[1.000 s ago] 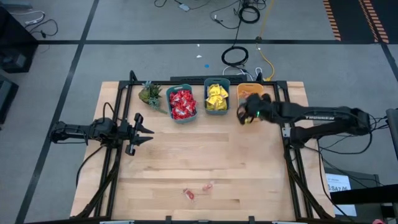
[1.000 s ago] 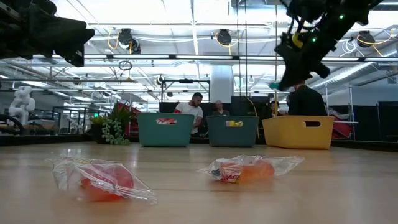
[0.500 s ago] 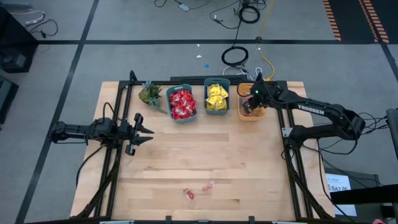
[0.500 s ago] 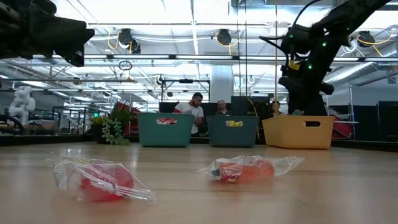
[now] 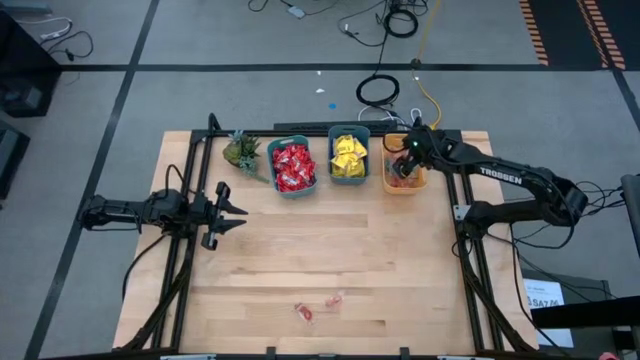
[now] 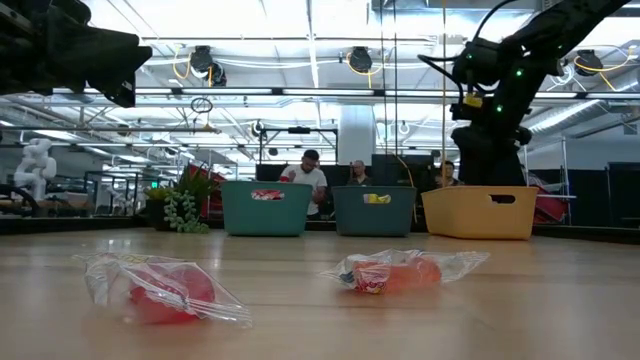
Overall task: Sort candy
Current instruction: Put the orange gummy candy into the yellow bin, then put the red gummy candy into the yellow bin
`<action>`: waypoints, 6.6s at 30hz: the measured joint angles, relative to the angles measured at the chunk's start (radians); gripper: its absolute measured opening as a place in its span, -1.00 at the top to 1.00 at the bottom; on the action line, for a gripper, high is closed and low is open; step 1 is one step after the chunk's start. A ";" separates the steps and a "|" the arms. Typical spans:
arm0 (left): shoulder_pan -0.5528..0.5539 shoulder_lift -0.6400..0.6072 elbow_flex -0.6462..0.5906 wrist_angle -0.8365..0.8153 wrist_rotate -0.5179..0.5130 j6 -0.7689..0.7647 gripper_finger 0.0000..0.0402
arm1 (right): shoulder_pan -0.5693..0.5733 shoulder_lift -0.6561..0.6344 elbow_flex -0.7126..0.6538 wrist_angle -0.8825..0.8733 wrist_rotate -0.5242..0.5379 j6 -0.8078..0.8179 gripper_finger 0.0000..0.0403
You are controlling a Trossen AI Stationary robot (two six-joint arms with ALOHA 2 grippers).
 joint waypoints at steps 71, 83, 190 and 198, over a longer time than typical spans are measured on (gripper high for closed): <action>0.000 0.000 0.000 0.000 0.000 0.000 0.43 | 1.062 0.707 0.304 0.746 -0.281 0.159 0.89; 0.000 0.000 0.000 0.000 0.000 0.000 0.43 | 0.688 0.332 0.302 0.360 -0.252 0.368 0.96; 0.000 0.000 0.000 0.002 0.000 0.000 0.43 | 1.212 1.193 0.848 0.358 -0.031 0.356 0.26; 0.000 0.000 0.000 0.001 0.000 0.000 0.43 | 1.187 1.125 0.837 0.330 -0.106 0.336 0.86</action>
